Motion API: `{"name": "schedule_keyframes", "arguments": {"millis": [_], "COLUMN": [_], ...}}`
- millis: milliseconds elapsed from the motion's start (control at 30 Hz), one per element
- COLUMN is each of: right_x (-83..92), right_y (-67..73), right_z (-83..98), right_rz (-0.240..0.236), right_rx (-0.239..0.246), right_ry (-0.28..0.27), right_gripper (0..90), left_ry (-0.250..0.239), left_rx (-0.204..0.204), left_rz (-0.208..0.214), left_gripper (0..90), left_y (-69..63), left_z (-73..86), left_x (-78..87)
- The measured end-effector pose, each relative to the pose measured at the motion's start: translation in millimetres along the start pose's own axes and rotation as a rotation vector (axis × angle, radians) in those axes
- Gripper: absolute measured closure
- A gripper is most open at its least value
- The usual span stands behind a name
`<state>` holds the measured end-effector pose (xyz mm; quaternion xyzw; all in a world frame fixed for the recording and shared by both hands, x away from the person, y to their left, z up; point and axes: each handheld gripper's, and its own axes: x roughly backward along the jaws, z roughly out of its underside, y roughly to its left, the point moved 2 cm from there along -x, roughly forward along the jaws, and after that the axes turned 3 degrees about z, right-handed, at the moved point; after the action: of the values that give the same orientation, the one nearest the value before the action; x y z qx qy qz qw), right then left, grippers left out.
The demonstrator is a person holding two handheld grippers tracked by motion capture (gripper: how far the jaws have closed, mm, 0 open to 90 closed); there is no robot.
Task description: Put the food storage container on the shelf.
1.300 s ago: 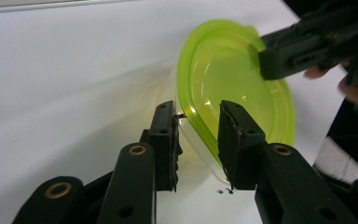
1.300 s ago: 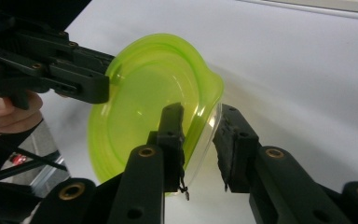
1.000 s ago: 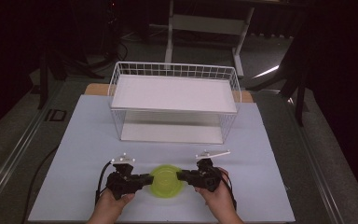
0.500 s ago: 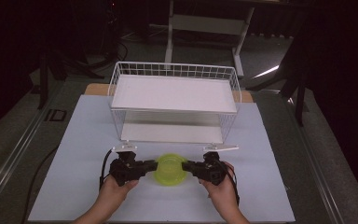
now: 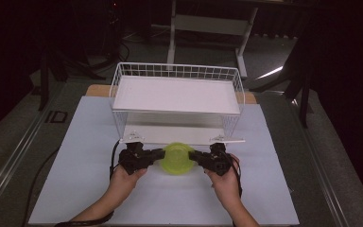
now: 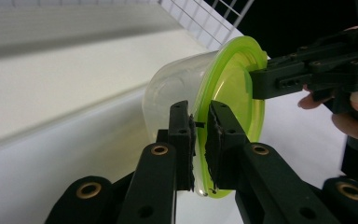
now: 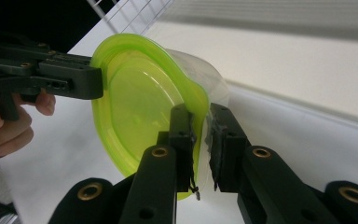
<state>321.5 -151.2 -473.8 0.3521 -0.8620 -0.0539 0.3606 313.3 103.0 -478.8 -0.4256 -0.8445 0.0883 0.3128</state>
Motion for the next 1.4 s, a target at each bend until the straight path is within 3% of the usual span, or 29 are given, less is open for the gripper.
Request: {"name": "schedule_keyframes", "arguments": {"millis": [167, 467, 767, 1000, 1267, 1400], "right_x": [-12.3, -26.4, -38.9, -48.4, -51.4, -51.7], "right_y": [-5.4, -17.1, -27.9, -33.6, -37.3, -37.9], "right_z": [-9.1, -16.1, -20.1, -21.7, -24.3, -25.7], "right_rz": [0.027, 0.056, 0.081, 0.095, 0.085, 0.098], "right_rx": [-0.013, -0.046, -0.052, -0.06, -0.078, -0.082], "right_ry": [-0.012, -0.03, -0.039, -0.044, -0.056, -0.056], "right_gripper": [80.4, 80.4, 80.2, 80.1, 79.8, 79.5], "left_ry": [-0.03, -0.038, -0.043, -0.039, -0.061, -0.045], "left_rx": [-0.006, -0.036, -0.031, -0.036, -0.021, -0.031], "left_rz": [-0.016, -0.05, -0.062, -0.08, -0.062, -0.066], "left_gripper": [81.4, 80.9, 80.7, 80.5, 79.3, 76.6], "left_y": [16.0, 30.2, 43.3, 51.6, 56.8, 56.1], "left_z": [-3.9, -13.5, -16.2, -17.7, -19.7, -18.5], "left_x": [-8.6, -23.1, -35.8, -42.5, -44.9, -44.1]}}
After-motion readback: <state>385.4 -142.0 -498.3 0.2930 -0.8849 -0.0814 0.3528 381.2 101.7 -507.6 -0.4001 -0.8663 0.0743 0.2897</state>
